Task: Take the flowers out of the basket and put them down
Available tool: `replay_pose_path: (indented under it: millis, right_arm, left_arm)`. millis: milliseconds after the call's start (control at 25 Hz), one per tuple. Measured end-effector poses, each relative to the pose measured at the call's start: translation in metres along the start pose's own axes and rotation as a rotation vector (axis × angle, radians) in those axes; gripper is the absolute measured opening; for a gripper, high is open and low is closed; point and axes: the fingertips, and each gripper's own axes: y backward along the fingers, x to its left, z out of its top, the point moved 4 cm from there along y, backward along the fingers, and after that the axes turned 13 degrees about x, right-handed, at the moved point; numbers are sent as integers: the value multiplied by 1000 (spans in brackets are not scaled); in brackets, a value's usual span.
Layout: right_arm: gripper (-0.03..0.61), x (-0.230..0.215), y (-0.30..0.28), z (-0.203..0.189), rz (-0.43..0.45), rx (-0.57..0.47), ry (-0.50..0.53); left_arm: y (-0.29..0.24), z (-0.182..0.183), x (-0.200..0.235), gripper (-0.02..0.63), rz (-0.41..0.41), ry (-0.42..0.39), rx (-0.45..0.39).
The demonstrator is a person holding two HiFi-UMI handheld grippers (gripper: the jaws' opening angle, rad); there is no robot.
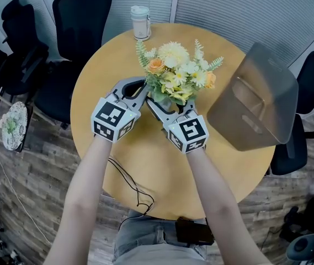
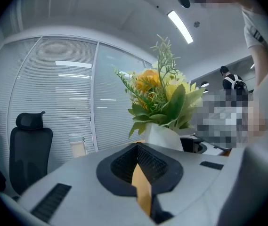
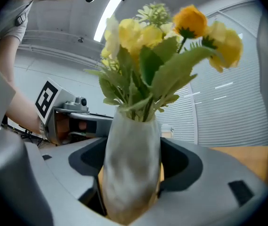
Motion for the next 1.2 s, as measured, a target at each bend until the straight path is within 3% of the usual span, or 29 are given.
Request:
replay_pose_path:
  millis: [600,1200]
  right_arm:
    - [362,0,0,0,-51,-49,3]
    - [364,3,-2,-1,-26,-68,-8]
  left_arm:
    - [5,-4,5,3,77,53,-48]
    - [18,-16,10,3,168,126,-58]
